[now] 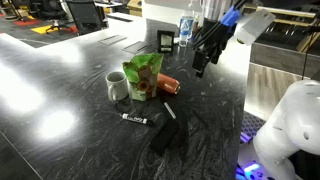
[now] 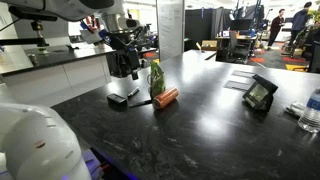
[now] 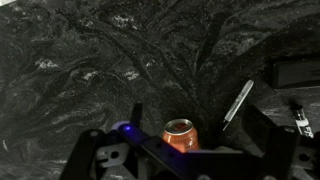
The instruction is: Move the white mug to the right
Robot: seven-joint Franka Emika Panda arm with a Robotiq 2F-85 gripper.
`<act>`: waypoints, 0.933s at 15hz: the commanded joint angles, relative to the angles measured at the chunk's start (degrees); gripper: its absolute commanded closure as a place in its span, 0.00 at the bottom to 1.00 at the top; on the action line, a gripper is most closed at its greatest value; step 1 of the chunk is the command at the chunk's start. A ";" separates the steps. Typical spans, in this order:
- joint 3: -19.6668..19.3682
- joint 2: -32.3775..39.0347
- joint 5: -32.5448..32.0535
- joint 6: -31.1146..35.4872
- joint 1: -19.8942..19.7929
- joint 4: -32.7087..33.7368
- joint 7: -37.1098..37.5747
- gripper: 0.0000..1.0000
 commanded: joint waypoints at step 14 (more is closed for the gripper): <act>-0.29 7.10 2.89 7.82 -1.77 1.94 10.41 0.00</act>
